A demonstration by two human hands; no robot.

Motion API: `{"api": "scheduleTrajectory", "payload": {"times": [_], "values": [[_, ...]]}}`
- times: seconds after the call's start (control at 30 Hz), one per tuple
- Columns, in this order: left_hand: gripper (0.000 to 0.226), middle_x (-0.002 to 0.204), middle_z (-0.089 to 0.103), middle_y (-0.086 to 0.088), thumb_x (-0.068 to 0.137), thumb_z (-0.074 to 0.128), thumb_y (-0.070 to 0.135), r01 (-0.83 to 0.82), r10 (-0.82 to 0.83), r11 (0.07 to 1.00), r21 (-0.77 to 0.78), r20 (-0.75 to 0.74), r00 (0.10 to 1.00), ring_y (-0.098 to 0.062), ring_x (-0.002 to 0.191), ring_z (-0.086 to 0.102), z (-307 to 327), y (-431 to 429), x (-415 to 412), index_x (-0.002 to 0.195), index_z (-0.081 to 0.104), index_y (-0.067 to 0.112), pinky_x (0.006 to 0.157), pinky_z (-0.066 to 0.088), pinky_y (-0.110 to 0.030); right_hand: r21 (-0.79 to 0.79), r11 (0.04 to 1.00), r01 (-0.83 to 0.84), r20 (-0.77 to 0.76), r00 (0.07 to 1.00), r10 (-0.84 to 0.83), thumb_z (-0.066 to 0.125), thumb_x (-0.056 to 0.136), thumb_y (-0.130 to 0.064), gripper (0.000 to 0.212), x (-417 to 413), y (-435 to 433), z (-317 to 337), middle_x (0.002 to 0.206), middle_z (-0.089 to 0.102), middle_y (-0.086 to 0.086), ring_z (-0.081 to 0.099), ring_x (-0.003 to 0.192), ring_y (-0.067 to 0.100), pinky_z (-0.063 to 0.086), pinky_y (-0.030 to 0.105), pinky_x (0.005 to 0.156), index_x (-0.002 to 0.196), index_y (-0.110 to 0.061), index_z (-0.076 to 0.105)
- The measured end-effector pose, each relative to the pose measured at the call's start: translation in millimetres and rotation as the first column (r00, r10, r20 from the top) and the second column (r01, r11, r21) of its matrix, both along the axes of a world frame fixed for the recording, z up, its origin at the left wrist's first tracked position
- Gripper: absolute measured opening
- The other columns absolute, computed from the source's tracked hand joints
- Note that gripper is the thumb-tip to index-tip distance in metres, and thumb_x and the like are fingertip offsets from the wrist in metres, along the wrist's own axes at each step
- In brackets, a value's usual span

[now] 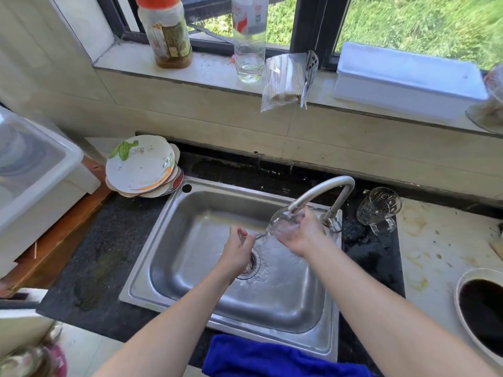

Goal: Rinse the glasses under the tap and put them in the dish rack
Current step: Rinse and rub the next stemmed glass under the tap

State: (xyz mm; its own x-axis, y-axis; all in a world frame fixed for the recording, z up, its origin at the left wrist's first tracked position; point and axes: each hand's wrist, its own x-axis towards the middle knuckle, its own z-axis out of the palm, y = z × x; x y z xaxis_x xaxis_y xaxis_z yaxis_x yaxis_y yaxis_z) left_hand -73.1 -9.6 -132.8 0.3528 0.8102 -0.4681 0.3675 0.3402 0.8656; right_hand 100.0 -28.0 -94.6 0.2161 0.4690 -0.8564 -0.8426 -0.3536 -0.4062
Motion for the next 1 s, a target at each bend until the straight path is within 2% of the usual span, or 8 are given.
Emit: {"api": "scheduleTrajectory", "payload": {"times": [0.17, 0.33, 0.5, 0.6, 0.7, 0.8, 0.9, 1.0], "values": [[0.018, 0.084, 0.037, -0.004, 0.095, 0.050, 0.035, 0.063, -0.063, 0.998, -0.012, 0.032, 0.998, -0.013, 0.059, 0.031, -8.0, -0.7, -5.6, 0.085, 0.035, 0.030, 0.052, 0.027, -0.027, 0.051, 0.995, 0.083, -0.117, 0.990, -0.076, 0.044, 0.100, -0.045, 0.045, 15.6, -10.4, -1.7, 0.126, 0.054, 0.020, 0.056, 0.115, 0.036, 0.048, 0.052, 0.089, 0.124, -0.007, 0.051], [0.019, 0.071, 0.044, -0.007, 0.099, 0.048, 0.025, -0.041, 0.061, 0.959, -0.281, 0.062, 0.996, -0.011, 0.046, 0.029, -2.2, -0.9, -3.1, 0.086, 0.034, 0.021, 0.038, 0.018, -0.014, 0.148, 0.977, -0.152, -0.048, 0.986, 0.160, 0.043, 0.097, -0.053, 0.045, 15.6, -22.9, -6.0, 0.110, 0.066, 0.013, 0.064, 0.100, 0.030, 0.052, 0.050, 0.087, 0.105, -0.012, 0.060], [0.015, 0.062, 0.045, -0.006, 0.100, 0.042, 0.025, 0.065, 0.026, 0.812, -0.580, 0.147, 0.989, -0.008, 0.039, 0.028, 8.4, 5.4, -0.4, 0.087, 0.035, 0.021, 0.033, 0.015, -0.008, 0.273, 0.962, 0.022, -0.184, 0.982, 0.030, 0.052, 0.093, -0.054, 0.045, 18.1, -24.4, -5.9, 0.107, 0.065, 0.010, 0.066, 0.096, 0.030, 0.058, 0.042, 0.076, 0.104, -0.011, 0.061], [0.009, 0.061, 0.047, -0.006, 0.099, 0.041, 0.026, 0.065, 0.025, 0.775, -0.629, 0.132, 0.991, -0.009, 0.037, 0.027, 8.5, 7.4, 2.4, 0.095, 0.036, 0.020, 0.031, 0.015, -0.009, 0.291, 0.949, -0.123, -0.155, 0.972, 0.174, 0.049, 0.093, -0.057, 0.052, 16.1, -26.8, -4.0, 0.107, 0.067, 0.013, 0.063, 0.104, 0.033, 0.049, 0.050, 0.095, 0.100, -0.008, 0.066], [0.010, 0.065, 0.046, -0.007, 0.099, 0.042, 0.024, 0.058, 0.012, 0.812, -0.581, 0.116, 0.993, -0.008, 0.037, 0.027, 9.3, 9.8, 0.4, 0.091, 0.037, 0.020, 0.033, 0.014, -0.008, 0.268, 0.938, -0.219, 0.053, 0.976, 0.212, 0.053, 0.095, -0.041, 0.032, 26.2, -19.9, 6.9, 0.096, 0.068, 0.008, 0.067, 0.086, 0.025, 0.052, 0.048, 0.088, 0.091, -0.013, 0.068], [0.010, 0.068, 0.047, -0.006, 0.098, 0.043, 0.020, 0.033, -0.008, 0.905, -0.424, 0.059, 0.998, -0.009, 0.038, 0.028, 12.8, 12.7, 2.2, 0.091, 0.038, 0.020, 0.036, 0.016, -0.008, 0.114, 0.917, -0.381, 0.266, 0.901, 0.341, 0.053, 0.092, -0.045, 0.031, 23.2, -18.9, 15.1, 0.100, 0.066, 0.008, 0.065, 0.092, 0.026, 0.056, 0.041, 0.075, 0.089, -0.017, 0.067], [0.013, 0.073, 0.047, -0.005, 0.098, 0.046, 0.021, 0.062, -0.070, 0.988, -0.141, -0.049, 0.996, -0.015, 0.052, 0.038, 8.9, 20.4, -0.5, 0.087, 0.039, 0.020, 0.040, 0.028, -0.017, -0.162, 0.785, -0.598, 0.379, 0.697, 0.609, 0.055, 0.089, -0.056, 0.039, 20.0, -24.8, 18.5, 0.113, 0.065, 0.008, 0.068, 0.096, 0.028, 0.060, 0.042, 0.073, 0.104, -0.020, 0.062], [0.015, 0.074, 0.046, 0.000, 0.093, 0.049, 0.025, 0.143, -0.131, 0.984, 0.105, -0.120, 0.984, -0.020, 0.071, 0.044, 8.3, 25.5, 1.9, 0.083, 0.040, 0.024, 0.064, 0.036, -0.035, -0.343, 0.718, -0.606, 0.654, 0.395, 0.646, 0.066, 0.078, -0.062, 0.042, 15.8, -26.2, 19.8, 0.115, 0.060, -0.009, 0.066, 0.092, 0.017, 0.060, 0.039, 0.068, 0.105, -0.031, 0.058]]}}
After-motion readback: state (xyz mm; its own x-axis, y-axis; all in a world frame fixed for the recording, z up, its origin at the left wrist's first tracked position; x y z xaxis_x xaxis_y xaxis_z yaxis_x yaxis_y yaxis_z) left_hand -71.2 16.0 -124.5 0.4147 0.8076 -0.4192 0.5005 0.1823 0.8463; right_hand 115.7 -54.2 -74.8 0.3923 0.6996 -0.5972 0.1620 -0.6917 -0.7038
